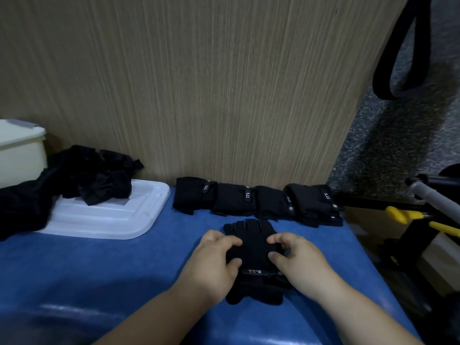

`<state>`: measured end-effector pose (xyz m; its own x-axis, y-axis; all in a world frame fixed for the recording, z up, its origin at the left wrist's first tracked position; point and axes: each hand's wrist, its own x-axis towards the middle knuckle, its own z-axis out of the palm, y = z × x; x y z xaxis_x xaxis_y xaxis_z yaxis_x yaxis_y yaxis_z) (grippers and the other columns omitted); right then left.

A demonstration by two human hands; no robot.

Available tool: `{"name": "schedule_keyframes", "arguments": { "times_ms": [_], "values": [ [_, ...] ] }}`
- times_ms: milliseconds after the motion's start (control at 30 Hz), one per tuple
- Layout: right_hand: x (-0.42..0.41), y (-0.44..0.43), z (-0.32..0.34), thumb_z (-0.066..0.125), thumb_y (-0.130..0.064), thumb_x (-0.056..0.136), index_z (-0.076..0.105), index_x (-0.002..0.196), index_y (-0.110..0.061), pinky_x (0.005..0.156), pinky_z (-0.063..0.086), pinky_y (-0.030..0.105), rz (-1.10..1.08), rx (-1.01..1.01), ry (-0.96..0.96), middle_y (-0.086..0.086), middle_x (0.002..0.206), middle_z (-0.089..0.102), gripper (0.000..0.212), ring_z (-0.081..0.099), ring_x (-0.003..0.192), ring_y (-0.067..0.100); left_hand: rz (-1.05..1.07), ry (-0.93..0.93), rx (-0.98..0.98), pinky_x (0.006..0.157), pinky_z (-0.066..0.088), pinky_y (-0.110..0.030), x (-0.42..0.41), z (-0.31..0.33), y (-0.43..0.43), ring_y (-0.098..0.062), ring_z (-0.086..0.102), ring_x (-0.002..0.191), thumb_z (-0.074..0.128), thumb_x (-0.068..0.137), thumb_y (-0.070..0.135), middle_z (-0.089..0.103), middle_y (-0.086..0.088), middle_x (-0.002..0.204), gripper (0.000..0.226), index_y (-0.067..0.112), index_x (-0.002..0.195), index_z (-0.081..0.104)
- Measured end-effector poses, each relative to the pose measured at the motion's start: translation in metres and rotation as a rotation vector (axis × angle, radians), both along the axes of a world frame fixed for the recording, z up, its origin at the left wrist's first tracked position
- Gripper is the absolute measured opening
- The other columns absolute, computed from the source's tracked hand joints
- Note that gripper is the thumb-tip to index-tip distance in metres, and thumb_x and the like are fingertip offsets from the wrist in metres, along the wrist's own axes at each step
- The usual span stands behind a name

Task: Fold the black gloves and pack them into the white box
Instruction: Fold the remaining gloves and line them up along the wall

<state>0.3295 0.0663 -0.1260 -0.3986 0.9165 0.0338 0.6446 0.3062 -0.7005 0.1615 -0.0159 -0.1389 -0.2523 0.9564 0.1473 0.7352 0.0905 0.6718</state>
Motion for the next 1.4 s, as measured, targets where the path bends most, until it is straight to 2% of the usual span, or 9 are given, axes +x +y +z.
{"name": "schedule_keyframes", "arguments": {
  "times_ms": [133, 333, 467, 600, 733, 900, 1033, 1267, 1400],
  "values": [
    [0.002, -0.003, 0.002, 0.059, -0.037, 0.09, 0.055, 0.112, -0.036, 0.079, 0.039, 0.018, 0.008, 0.108, -0.19, -0.015, 0.095, 0.039, 0.022, 0.051, 0.09, 0.008, -0.02, 0.149, 0.029, 0.114, 0.019, -0.023, -0.006, 0.001, 0.001, -0.004, 0.015, 0.134, 0.056, 0.093, 0.033, 0.016, 0.023, 0.147, 0.038, 0.039, 0.129, 0.052],
    [0.011, 0.007, -0.001, 0.063, -0.034, 0.089, 0.063, 0.113, -0.035, 0.104, 0.026, 0.014, 0.185, 0.353, -0.043, -0.024, 0.125, 0.041, 0.025, 0.038, 0.124, -0.001, -0.314, 0.061, 0.044, 0.119, 0.004, -0.024, -0.013, 0.003, 0.008, 0.011, 0.002, 0.14, 0.039, 0.102, 0.031, 0.02, 0.035, 0.143, 0.04, 0.046, 0.138, 0.039],
    [0.014, 0.014, -0.007, 0.045, -0.044, 0.096, 0.046, 0.136, -0.037, 0.116, 0.011, 0.015, 0.429, 0.22, -0.121, -0.03, 0.143, 0.028, 0.04, 0.007, 0.141, -0.009, -0.389, 0.249, -0.129, 0.119, -0.006, -0.03, -0.017, -0.002, 0.008, 0.006, -0.005, 0.142, 0.026, 0.103, 0.039, 0.014, 0.027, 0.154, 0.044, 0.042, 0.147, 0.023],
    [0.018, 0.015, -0.012, 0.004, -0.088, 0.068, 0.024, 0.148, -0.037, 0.119, 0.001, 0.024, 0.509, 0.131, -0.309, -0.031, 0.148, 0.006, 0.097, -0.011, 0.142, -0.004, -0.392, 0.354, -0.194, 0.117, -0.013, -0.032, -0.023, -0.003, 0.006, 0.007, -0.011, 0.141, 0.023, 0.102, 0.044, 0.004, 0.028, 0.155, 0.046, 0.045, 0.148, 0.019],
    [0.022, 0.015, -0.01, -0.009, -0.092, 0.057, 0.014, 0.15, -0.036, 0.118, -0.005, 0.023, 0.529, 0.135, -0.381, -0.031, 0.148, -0.002, 0.112, -0.016, 0.141, -0.004, -0.379, 0.406, -0.229, 0.116, -0.015, -0.035, -0.03, -0.003, 0.004, 0.006, -0.012, 0.142, 0.021, 0.102, 0.046, 0.0, 0.028, 0.155, 0.048, 0.045, 0.149, 0.012],
    [0.031, 0.018, 0.0, 0.035, -0.036, 0.102, 0.026, 0.148, -0.032, 0.109, -0.002, 0.006, 0.538, 0.09, -0.36, -0.028, 0.147, 0.012, 0.048, 0.0, 0.139, -0.007, -0.369, 0.423, -0.249, 0.117, -0.013, -0.039, -0.036, -0.003, 0.0, 0.005, -0.011, 0.141, 0.023, 0.102, 0.044, 0.0, 0.031, 0.153, 0.048, 0.047, 0.148, 0.008],
    [0.042, 0.023, 0.003, 0.06, -0.005, 0.09, 0.055, 0.125, -0.041, 0.099, 0.019, -0.004, 0.454, 0.118, -0.211, -0.026, 0.137, 0.043, 0.05, 0.035, 0.126, -0.014, -0.375, 0.398, -0.209, 0.118, -0.009, -0.036, -0.043, -0.001, -0.003, 0.008, -0.012, 0.136, 0.032, 0.103, 0.037, 0.002, 0.036, 0.147, 0.05, 0.046, 0.148, 0.013],
    [0.044, 0.024, 0.002, 0.074, -0.008, 0.075, 0.056, 0.111, -0.049, 0.096, 0.02, -0.004, 0.447, 0.19, -0.167, -0.026, 0.127, 0.045, 0.058, 0.038, 0.119, -0.016, -0.42, 0.179, 0.087, 0.107, 0.013, -0.003, -0.047, 0.003, -0.004, 0.02, 0.021, 0.13, 0.064, 0.075, 0.019, 0.034, 0.038, 0.131, 0.068, 0.046, 0.133, 0.042],
    [0.042, 0.025, -0.004, 0.079, -0.015, 0.074, 0.055, 0.116, -0.048, 0.101, 0.021, 0.0, 0.468, 0.172, -0.179, -0.026, 0.129, 0.044, 0.059, 0.039, 0.125, -0.008, -0.48, 0.092, -0.002, 0.105, 0.026, -0.008, -0.039, -0.002, -0.001, 0.011, 0.037, 0.123, 0.058, 0.073, 0.016, 0.048, 0.028, 0.126, 0.064, 0.054, 0.123, 0.046]
  ]
}}
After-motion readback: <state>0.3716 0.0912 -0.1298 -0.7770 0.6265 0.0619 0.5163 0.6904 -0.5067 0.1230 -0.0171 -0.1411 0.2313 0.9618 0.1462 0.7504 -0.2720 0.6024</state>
